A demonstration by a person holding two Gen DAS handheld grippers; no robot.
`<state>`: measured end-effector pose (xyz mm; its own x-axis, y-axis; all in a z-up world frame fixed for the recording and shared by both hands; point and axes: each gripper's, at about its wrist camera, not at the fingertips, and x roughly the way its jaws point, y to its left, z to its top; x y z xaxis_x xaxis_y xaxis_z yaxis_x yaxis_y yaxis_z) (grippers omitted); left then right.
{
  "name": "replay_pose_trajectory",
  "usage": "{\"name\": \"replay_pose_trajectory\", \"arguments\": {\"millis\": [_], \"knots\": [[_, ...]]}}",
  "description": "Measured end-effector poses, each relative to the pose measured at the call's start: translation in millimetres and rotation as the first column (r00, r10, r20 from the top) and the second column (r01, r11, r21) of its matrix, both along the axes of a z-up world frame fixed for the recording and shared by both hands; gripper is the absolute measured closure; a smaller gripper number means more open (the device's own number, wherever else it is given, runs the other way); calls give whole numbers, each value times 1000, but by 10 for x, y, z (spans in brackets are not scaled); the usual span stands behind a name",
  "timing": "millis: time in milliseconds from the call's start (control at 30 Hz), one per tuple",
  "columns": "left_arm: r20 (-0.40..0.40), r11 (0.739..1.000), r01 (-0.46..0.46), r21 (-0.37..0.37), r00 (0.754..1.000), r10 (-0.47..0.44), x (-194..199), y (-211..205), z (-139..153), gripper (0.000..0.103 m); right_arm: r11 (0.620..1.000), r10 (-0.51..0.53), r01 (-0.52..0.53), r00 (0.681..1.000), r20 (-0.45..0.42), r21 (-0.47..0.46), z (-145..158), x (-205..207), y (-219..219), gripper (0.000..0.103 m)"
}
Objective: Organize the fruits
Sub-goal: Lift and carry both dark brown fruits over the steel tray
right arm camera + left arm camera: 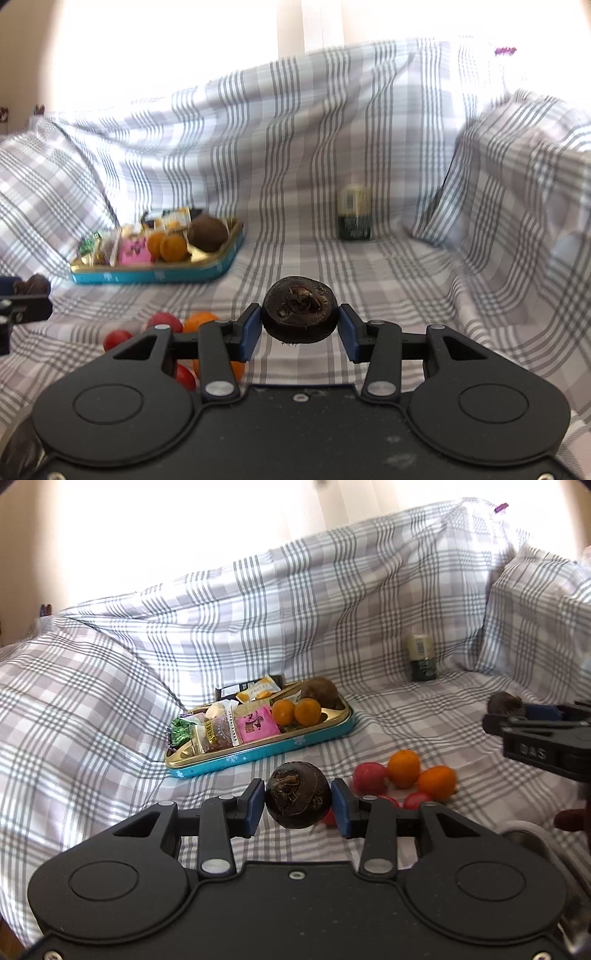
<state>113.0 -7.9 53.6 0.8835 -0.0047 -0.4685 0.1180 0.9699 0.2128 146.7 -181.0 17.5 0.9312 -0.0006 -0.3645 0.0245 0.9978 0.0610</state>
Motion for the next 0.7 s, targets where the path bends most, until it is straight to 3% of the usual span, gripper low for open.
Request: {"name": "replay_pose_trajectory", "arguments": {"millis": [100, 300, 500, 700], "knots": [[19, 1000, 8, -4, 1000, -8, -212, -16, -23, 54, 1000, 10, -8, 999, 52, -26, 47, -159, 43, 57], [31, 997, 24, -68, 999, -22, -577, 32, -111, 54, 999, 44, -43, 997, 69, -24, 87, -595, 117, 57], [31, 990, 35, -140, 999, -31, -829, 97, -252, 54, 996, 81, -81, 996, 36, 20, 85, -1061, 163, 57], [53, 987, 53, -149, 998, -45, -1080, 76, -304, 54, 993, 115, -114, 993, -11, 37, 5, -1411, 251, 57]]}}
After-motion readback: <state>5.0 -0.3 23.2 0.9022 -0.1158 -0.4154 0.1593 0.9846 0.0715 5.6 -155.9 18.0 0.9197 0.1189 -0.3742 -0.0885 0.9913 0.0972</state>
